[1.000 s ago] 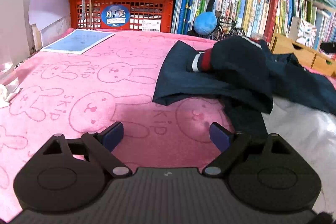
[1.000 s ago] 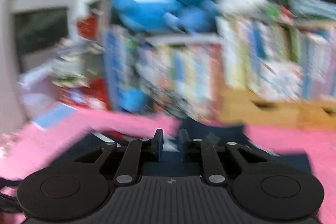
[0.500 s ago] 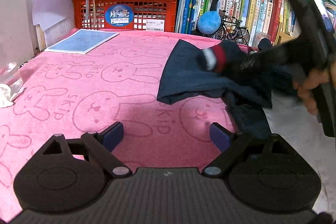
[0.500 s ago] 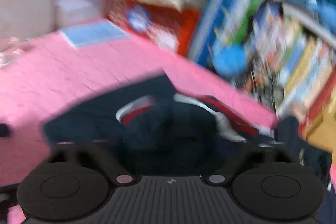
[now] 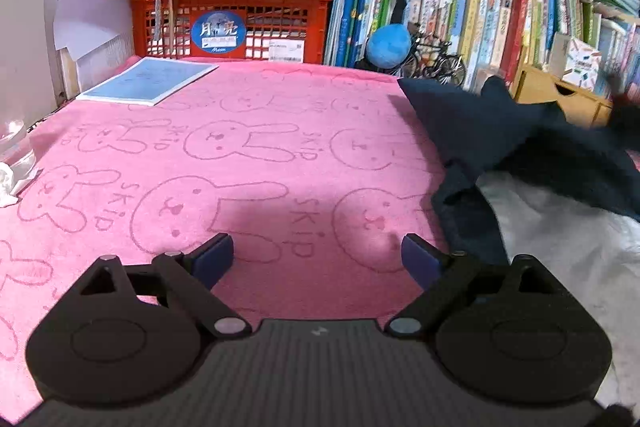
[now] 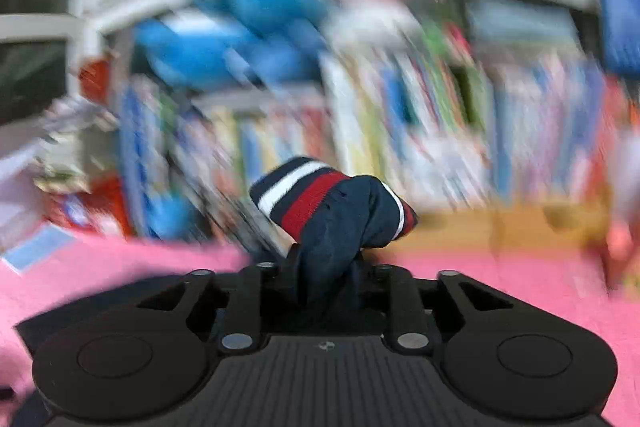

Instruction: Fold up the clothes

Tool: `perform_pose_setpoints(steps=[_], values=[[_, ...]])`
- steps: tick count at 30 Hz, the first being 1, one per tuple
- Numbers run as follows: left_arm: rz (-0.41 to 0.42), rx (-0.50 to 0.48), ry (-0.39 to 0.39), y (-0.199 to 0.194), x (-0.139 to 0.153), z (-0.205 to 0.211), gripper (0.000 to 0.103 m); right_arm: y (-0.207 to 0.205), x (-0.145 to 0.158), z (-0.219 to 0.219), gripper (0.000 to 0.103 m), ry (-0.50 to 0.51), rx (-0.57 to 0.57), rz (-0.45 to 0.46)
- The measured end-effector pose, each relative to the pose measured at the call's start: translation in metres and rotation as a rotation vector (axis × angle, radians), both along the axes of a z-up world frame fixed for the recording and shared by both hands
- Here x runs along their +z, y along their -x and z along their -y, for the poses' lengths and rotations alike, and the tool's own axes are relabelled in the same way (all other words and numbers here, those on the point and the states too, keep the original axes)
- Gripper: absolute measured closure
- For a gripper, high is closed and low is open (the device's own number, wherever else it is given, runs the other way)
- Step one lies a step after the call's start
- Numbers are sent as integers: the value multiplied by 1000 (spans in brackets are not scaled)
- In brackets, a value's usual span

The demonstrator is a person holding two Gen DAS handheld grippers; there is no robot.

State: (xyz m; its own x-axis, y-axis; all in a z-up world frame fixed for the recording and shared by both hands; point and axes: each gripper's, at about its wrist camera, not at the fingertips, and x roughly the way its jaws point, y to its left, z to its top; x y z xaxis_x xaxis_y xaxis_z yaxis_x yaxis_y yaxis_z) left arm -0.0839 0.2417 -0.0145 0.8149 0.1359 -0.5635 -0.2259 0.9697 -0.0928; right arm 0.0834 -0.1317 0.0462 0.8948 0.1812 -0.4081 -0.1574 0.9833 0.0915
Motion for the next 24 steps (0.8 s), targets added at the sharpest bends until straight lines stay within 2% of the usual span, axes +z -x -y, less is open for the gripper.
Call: perform_pose_setpoints(steps=[1,2,3,5,6,7,8,10,12,15,16,18,19,22,23,24], values=[[9,-17,5,1,1,1,11,-6,-12,13,31,-9,-28,-76],[7,-34,2,2,3,3,11,-11,-26,26,21,-5,-49,-162],[-1,-50,-13,1,7,10,11,-11,-37,38,19,0,-68,-215],[8,-111,-73,-1,17,28,11,-4,-52,57,18,-18,-106,-245],[27,-151,-115,-3,25,41,9,1,-54,66,15,-43,-125,-245],[45,-184,-152,-6,31,53,3,5,-55,76,10,-78,-146,-239],[64,-207,-190,-11,35,64,0,8,-53,77,9,-97,-153,-227],[75,-230,-276,-29,38,86,0,14,-48,80,9,-133,-165,-202],[61,-229,-368,-54,34,106,0,11,-42,63,9,-73,-107,-144],[-19,-145,-389,-93,18,107,2,13,-36,25,9,76,17,-45],[-47,-126,-374,-99,11,104,3,13,-35,15,11,109,72,-23],[-101,-89,-342,-110,-3,98,2,8,-36,3,17,91,189,-33],[-92,-83,-328,-107,-6,94,1,2,-39,2,19,61,220,-70],[-101,-66,-272,-103,-6,81,0,-22,-44,15,41,56,130,-178],[-104,-64,-253,-104,-5,77,0,-23,-45,28,44,65,47,-185],[-106,-64,-242,-104,-4,76,0,-25,-45,41,41,74,-36,-192]])
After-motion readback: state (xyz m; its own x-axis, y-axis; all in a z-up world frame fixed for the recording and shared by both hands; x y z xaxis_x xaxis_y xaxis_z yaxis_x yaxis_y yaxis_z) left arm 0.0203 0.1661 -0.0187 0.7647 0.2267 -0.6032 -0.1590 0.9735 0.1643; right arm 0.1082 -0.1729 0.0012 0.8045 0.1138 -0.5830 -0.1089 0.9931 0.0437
